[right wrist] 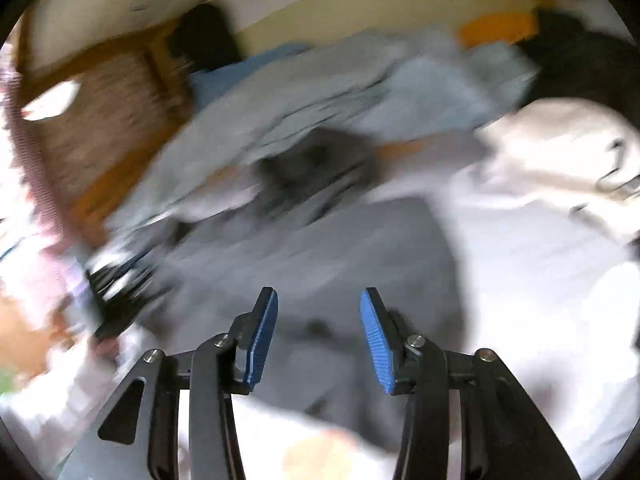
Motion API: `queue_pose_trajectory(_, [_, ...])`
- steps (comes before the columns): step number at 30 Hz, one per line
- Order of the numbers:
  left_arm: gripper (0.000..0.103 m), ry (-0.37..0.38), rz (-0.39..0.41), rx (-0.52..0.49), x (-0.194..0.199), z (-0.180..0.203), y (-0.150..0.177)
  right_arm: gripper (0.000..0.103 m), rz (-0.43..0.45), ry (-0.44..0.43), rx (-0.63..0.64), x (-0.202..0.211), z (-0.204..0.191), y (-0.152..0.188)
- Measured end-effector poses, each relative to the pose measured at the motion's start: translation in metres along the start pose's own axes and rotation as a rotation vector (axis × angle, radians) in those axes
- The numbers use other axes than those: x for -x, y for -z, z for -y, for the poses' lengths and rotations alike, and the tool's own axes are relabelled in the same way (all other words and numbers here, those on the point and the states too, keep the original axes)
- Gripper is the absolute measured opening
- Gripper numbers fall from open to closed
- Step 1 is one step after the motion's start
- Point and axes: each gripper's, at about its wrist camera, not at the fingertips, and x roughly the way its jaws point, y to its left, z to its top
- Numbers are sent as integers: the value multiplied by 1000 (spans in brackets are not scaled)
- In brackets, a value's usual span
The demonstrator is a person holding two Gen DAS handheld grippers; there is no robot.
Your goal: Fold large clothes
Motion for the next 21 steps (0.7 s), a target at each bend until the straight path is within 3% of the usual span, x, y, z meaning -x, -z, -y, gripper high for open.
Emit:
queue_pose_trajectory(1, [74, 5, -23, 7, -2, 0, 0, 46, -2, 36, 8, -5, 2, -5])
queue_pose_trajectory(2, [81, 17, -32, 26, -2, -1, 1, 46, -10, 54, 11, -10, 7, -7])
queue_pose_trajectory(4, [85, 84, -46, 76, 3, -6, 4, 45, -55, 67, 24, -28, 10, -6])
queue_pose_trajectory(8, [89, 183, -119, 196, 9, -20, 10, 37, -150, 196, 100, -59, 2, 24])
queue_pose_trajectory(9, [89, 190, -124, 228, 15, -23, 12, 31, -162, 264, 128, -63, -1, 29])
queue_pose_trajectory(12, [93, 238, -66, 331, 35, -38, 13, 30, -93, 605, 207, -60, -1, 48])
queue_pose_trajectory(13, [94, 261, -57, 362, 38, -42, 11, 30, -92, 668, 217, -61, 2, 49])
queue_pose_trajectory(15, [94, 314, -61, 401, 38, -47, 7, 30, -119, 616, 156, -59, 17, 45])
queue_pose_trajectory(18, [94, 394, -103, 450, 25, -49, -1, 30, -56, 480, 60, -34, 22, 29])
queue_pose_trajectory(21, [94, 490, -249, 451, -6, -35, -15, 31, -13, 327, 44, -22, 17, 6])
